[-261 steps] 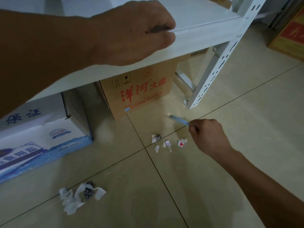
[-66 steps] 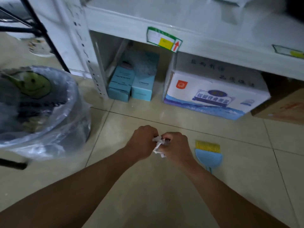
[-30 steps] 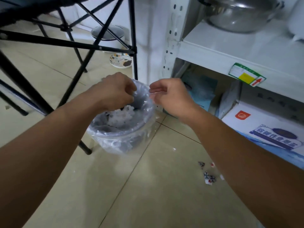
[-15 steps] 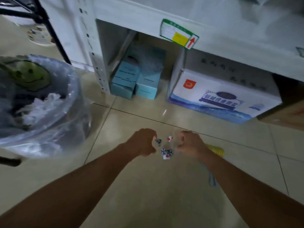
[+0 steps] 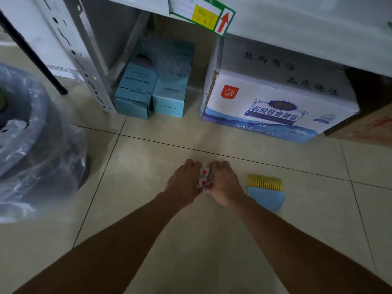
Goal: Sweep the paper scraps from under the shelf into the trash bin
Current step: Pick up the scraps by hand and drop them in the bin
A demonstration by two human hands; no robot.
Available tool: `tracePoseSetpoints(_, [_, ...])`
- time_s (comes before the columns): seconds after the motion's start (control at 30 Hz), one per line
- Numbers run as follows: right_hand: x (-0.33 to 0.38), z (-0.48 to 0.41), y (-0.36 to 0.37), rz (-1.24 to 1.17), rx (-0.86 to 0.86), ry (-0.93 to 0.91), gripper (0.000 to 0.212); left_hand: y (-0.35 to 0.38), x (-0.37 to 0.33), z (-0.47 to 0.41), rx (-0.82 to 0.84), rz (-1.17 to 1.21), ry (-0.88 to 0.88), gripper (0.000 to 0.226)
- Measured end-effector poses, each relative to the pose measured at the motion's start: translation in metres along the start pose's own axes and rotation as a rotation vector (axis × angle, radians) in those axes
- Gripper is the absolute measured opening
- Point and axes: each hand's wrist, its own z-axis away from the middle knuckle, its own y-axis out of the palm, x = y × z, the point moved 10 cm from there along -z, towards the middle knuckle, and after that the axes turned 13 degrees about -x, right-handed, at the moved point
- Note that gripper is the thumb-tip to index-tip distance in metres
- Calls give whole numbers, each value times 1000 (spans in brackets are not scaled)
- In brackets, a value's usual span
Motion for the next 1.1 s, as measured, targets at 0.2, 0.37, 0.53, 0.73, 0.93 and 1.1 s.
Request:
tracePoseSetpoints(0.2, [8, -21, 6, 38, 53, -47, 56, -3, 8, -12, -50, 6, -68, 41])
tracePoseSetpoints(0.37, [9, -25, 10, 44, 82, -57, 43, 2, 11, -18, -28, 34, -74, 39])
tracePoseSetpoints(0.53, [14, -21, 8, 27, 29, -105, 21, 6, 13, -21, 16, 32, -65, 30])
tracePoseSetpoints(0.73, [-1, -14, 11, -137, -26, 93, 10, 3, 10, -22, -10, -53, -78, 16])
tracePoseSetpoints(0.93, [-10, -9, 12, -211, -107, 219, 11, -3, 17, -14, -132, -15, -217, 6])
tracePoseSetpoints(1.1, [-27, 2, 11, -471, -127, 471, 19, -5, 28, -8, -182, 147, -333, 9])
